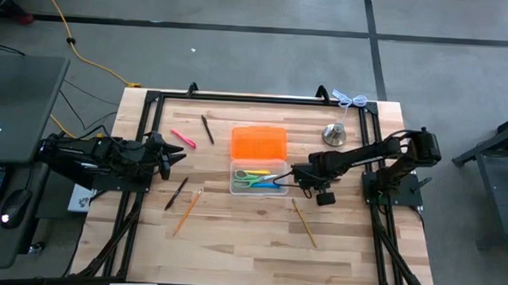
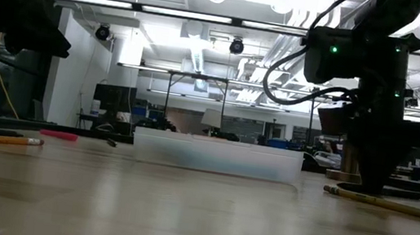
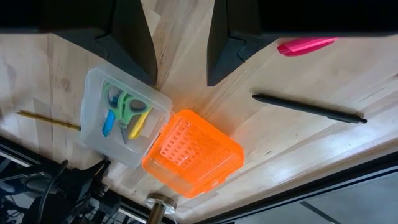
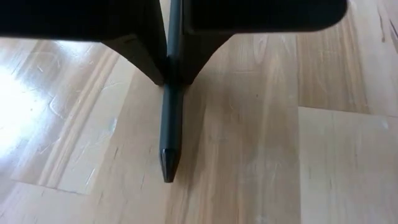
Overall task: Pick & place school supplies into a supply box
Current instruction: Put the middle black pen into the orange supply box
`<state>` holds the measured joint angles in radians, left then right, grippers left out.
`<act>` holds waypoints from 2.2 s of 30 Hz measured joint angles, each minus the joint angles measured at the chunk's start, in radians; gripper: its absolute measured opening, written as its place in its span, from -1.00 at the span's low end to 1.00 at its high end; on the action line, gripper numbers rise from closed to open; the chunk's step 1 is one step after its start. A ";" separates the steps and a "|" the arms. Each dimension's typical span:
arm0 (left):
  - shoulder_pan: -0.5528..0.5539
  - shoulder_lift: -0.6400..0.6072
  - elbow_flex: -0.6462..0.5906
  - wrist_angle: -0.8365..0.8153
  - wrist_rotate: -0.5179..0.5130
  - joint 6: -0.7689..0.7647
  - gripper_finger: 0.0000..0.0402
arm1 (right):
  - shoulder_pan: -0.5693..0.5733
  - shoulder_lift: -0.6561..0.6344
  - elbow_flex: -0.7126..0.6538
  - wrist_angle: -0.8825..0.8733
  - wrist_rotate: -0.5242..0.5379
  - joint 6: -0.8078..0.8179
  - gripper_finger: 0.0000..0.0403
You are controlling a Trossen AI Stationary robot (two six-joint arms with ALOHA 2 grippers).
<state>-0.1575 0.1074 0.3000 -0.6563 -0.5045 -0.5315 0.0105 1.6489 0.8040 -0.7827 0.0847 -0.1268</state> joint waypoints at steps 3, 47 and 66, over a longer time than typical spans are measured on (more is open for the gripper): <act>0.000 0.000 0.000 0.001 0.000 0.000 -0.15 | 0.001 0.000 0.000 -0.008 0.017 0.018 -0.96; 0.000 0.000 -0.001 0.002 0.000 -0.002 -0.15 | 0.000 -0.183 0.537 -0.260 0.159 0.153 -0.98; 0.000 0.000 -0.001 -0.001 0.000 0.000 -0.15 | 0.000 -0.183 0.639 -0.124 0.163 0.172 -0.97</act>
<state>-0.1575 0.1073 0.2993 -0.6573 -0.5048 -0.5315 0.0109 1.4662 1.4425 -0.9064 0.2480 0.0448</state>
